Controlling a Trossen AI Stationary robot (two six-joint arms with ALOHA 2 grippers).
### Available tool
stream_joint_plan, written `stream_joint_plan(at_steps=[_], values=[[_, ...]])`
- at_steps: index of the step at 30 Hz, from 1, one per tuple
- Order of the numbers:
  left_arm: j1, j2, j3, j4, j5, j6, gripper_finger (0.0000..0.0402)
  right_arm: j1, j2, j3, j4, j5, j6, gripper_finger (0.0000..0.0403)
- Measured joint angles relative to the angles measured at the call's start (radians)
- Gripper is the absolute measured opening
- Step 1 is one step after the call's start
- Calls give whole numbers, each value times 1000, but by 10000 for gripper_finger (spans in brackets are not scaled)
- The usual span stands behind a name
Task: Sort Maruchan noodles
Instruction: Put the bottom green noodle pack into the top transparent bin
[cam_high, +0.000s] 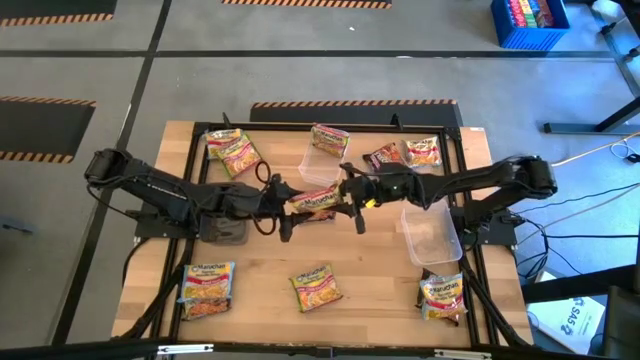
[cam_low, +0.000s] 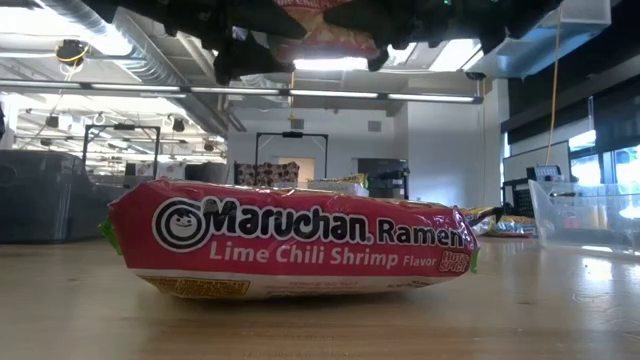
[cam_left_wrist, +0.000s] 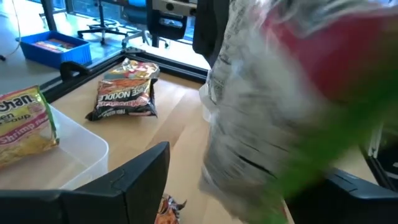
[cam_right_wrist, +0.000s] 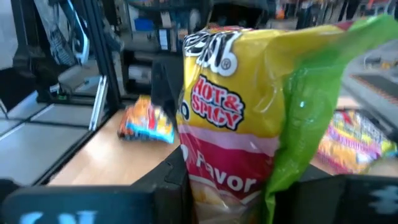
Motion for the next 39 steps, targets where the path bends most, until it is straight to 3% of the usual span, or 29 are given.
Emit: stream_joint_plan(at_steps=[8, 19, 24, 29, 36, 39], values=[[4, 0, 1, 83, -24, 68, 269, 0, 60, 0, 155, 0, 2, 108], [3, 0, 1, 86, -30, 138, 149, -1, 60, 0, 155, 21, 13, 122], [3, 0, 1, 78, -32, 153, 133, -1, 60, 0, 141, 19, 29, 156], [4, -1, 1, 24, -52, 157, 133, 0, 4, 1, -18, 63, 25, 216], [4, 6, 1, -150, -60, 144, 132, 0, -160, 1, -371, 237, -55, 267], [4, 24, 1, -188, -58, 144, 132, 0, -184, 1, -350, 238, -55, 272]])
